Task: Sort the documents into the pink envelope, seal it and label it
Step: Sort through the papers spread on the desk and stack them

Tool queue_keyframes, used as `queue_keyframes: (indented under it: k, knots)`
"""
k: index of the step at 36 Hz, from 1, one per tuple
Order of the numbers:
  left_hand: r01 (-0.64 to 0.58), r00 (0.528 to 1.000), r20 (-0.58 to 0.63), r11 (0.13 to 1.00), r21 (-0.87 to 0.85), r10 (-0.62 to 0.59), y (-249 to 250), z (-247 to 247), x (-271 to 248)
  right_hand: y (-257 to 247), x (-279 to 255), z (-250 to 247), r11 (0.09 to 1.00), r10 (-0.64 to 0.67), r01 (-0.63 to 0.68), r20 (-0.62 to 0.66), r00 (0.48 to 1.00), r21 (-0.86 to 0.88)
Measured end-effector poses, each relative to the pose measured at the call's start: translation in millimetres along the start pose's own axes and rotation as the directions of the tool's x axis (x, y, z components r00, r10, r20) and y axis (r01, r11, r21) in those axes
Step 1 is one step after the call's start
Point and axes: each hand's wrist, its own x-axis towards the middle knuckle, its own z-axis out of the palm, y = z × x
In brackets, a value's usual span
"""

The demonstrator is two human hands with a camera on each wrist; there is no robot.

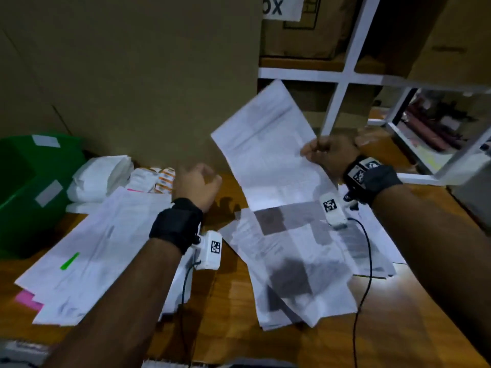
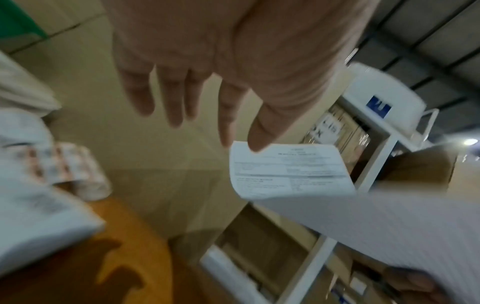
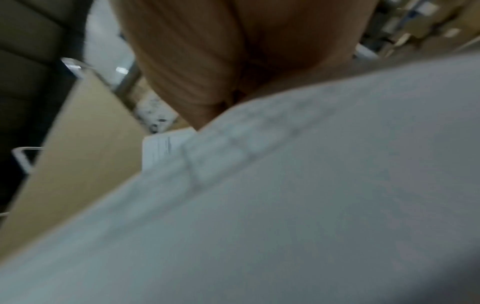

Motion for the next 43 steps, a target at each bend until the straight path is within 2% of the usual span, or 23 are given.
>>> queue_keyframes:
  k: [1,3,7,13,15,19,21,25,28,30,32,34,36,38,40,43]
  knots:
    - [0.019,0.994,0.104,0.999,0.037,-0.023,-1.3,10.8,-7.1,15.3,-3.4,2.7,1.000,0.020,-0.020,0.064,0.998,-0.005]
    - [0.082,0.972,0.211,0.992,0.094,-0.101,-7.5,32.3,-18.7,47.8,-12.9,13.4,0.999,0.026,-0.018,0.188,0.982,-0.041]
    - [0.206,0.933,0.250,0.954,0.220,-0.259,-19.6,60.8,-37.1,95.1,-43.6,41.4,0.986,0.070,-0.005,0.392,0.917,-0.164]
    - [0.248,0.894,0.262,0.890,0.382,-0.362,-14.5,77.0,-53.8,128.8,-67.5,69.1,0.948,0.113,0.061,0.509,0.854,-0.313]
    - [0.252,0.891,0.247,0.869,0.427,-0.380,-13.6,80.6,-60.7,128.3,-70.0,71.5,0.923,0.131,0.076,0.494,0.859,-0.377]
    - [0.207,0.923,0.210,0.876,0.437,-0.322,-11.4,90.8,-79.7,125.4,-78.7,77.0,0.852,0.155,0.123,0.469,0.869,-0.508]
    - [0.206,0.922,0.222,0.888,0.411,-0.317,-9.2,95.2,-82.5,121.9,-83.9,80.1,0.870,0.164,0.091,0.460,0.873,-0.484]
    - [0.247,0.905,0.265,0.918,0.309,-0.333,-4.9,98.9,-81.4,115.9,-92.4,82.2,0.948,0.100,0.051,0.446,0.889,-0.313]
    - [0.262,0.931,0.229,0.957,0.127,-0.285,-5.7,99.8,-82.0,110.7,-105.8,84.6,0.989,0.048,0.016,0.414,0.909,-0.150]
    - [0.201,0.966,0.178,0.978,-0.063,-0.187,-10.4,97.0,-84.1,107.4,-114.6,88.0,1.000,0.020,-0.023,0.358,0.933,0.004]
    - [0.114,0.988,0.128,0.965,-0.236,-0.085,-15.6,90.4,-88.1,102.4,-120.3,91.4,0.985,0.044,-0.095,0.315,0.948,0.147]
    - [0.039,0.990,0.141,0.958,-0.284,0.002,-25.6,81.6,-91.0,92.6,-124.6,94.9,0.955,0.070,-0.148,0.289,0.955,0.257]
    - [-0.019,0.973,0.212,0.952,-0.306,0.088,-38.7,72.0,-91.4,81.9,-128.8,99.4,0.938,0.086,-0.168,0.266,0.960,0.303]
    - [-0.035,0.967,0.225,0.939,-0.343,0.118,-48.9,61.0,-89.1,72.9,-133.1,101.8,0.948,0.112,-0.173,0.230,0.967,0.268]
    - [-0.010,0.976,0.200,0.939,-0.344,0.084,-59.4,45.9,-84.7,66.7,-139.0,99.6,0.963,0.142,-0.174,0.161,0.977,0.205]
    - [-0.034,0.985,0.147,0.944,-0.329,0.086,-80.1,14.3,-74.8,72.1,-152.8,89.2,0.985,0.170,-0.167,0.048,0.984,-0.050]
